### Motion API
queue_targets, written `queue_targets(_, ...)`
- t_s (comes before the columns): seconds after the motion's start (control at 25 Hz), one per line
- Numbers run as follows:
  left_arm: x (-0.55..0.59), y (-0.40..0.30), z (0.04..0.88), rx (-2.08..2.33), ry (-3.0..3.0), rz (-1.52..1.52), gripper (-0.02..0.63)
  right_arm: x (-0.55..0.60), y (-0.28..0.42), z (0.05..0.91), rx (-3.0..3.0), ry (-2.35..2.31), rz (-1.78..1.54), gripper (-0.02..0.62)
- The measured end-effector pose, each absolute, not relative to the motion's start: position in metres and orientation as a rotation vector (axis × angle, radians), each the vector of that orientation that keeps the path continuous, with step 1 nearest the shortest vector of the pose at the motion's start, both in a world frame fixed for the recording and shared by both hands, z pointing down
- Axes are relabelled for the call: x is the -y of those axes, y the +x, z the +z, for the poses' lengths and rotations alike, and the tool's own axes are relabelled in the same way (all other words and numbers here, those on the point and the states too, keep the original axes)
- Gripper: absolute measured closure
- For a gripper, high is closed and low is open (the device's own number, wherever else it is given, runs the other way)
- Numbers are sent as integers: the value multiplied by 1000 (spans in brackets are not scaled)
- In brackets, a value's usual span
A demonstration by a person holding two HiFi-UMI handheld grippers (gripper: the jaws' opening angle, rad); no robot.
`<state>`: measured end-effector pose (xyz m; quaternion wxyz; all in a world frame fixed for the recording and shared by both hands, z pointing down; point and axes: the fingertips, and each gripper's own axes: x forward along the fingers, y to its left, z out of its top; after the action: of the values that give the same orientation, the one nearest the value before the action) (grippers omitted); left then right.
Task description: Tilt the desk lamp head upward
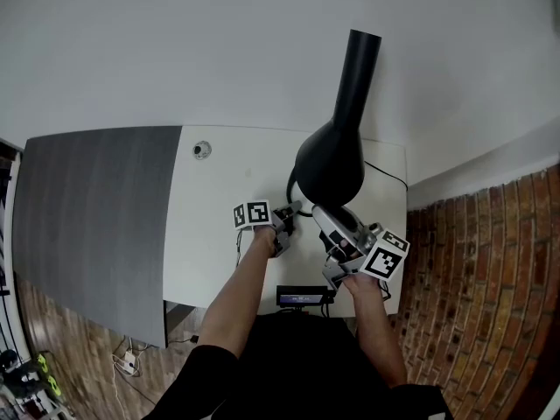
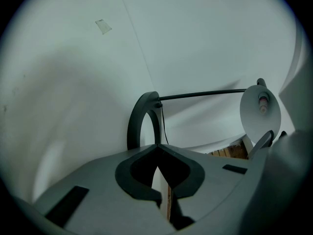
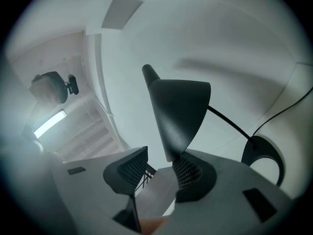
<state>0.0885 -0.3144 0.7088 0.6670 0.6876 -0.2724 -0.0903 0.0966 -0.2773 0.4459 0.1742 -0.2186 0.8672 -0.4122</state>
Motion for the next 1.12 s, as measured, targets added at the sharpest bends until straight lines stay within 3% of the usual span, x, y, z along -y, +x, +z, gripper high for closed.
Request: queue_targets(1.12,316,86,712,636,1550,-202,595,241,98,399,-2402,-461,-1129,454)
